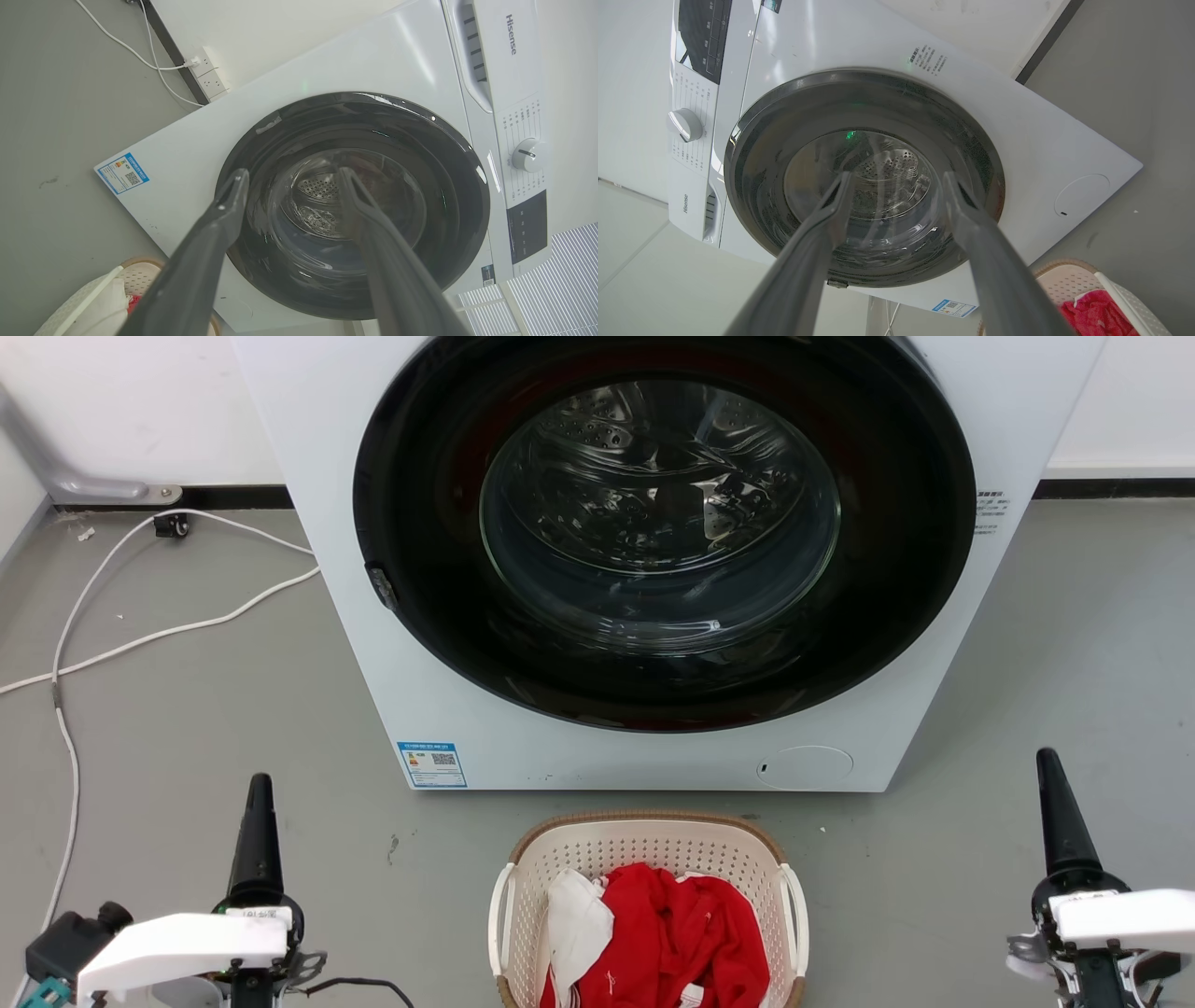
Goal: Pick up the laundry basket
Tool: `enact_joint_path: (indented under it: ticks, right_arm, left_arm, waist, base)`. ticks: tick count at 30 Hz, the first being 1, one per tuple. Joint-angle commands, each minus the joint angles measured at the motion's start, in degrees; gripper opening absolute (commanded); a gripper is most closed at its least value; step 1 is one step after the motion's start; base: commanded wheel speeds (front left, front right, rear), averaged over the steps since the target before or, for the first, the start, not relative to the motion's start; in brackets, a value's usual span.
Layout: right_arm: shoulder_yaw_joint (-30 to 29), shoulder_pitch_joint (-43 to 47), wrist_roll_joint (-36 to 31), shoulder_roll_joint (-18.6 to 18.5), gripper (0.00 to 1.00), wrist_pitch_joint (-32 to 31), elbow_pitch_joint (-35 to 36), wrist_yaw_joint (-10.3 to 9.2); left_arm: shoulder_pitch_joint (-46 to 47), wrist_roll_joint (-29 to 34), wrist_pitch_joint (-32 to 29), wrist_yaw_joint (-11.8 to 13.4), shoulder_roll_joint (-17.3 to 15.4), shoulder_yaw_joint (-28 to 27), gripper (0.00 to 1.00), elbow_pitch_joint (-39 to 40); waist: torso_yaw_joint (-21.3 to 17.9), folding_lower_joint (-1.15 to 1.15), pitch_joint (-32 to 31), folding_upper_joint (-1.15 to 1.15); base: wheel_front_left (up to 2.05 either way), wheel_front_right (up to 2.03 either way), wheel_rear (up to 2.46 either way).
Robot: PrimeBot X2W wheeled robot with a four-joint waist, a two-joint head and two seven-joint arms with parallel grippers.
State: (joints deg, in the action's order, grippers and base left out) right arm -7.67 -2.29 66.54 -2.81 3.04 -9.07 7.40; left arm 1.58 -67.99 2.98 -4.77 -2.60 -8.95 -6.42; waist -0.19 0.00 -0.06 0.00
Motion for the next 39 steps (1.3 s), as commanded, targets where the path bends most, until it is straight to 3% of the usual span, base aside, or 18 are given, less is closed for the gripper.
enact_joint_path:
  ticks: [1,16,31,39]
  right_arm:
    - [0.0,-1.4,-2.7,-0.1,1.00,0.5,1.9,0.10]
    - [1.6,-1.1,-26.4,-0.1,1.00,3.3,10.9,0.11]
    - [4.1,0.7,-41.8,-0.1,1.00,5.7,14.7,0.12]
    - [4.1,1.3,-48.4,-0.1,1.00,6.8,13.9,0.12]
  left_arm:
    - [0.2,1.9,0.5,0.3,-0.2,0.1,1.00,1.8]
    - [-0.9,19.7,3.3,2.5,-0.3,4.6,1.00,9.5]
    - [-1.7,40.6,5.7,3.3,-0.4,11.7,1.00,13.7]
    - [-1.4,48.1,6.9,6.2,-3.2,17.7,1.00,13.3]
  waist:
    - [0.0,0.00,0.0,0.00]
    - [0.0,0.00,0.2,0.00]
    - [-0.2,0.00,0.1,0.00]
    - [-0.2,0.00,0.2,0.00]
  base:
    - [0.00,0.00,0.00]
    - [0.00,0.00,0.00]
    - [0.00,0.00,0.00]
    - [0.00,0.00,0.00]
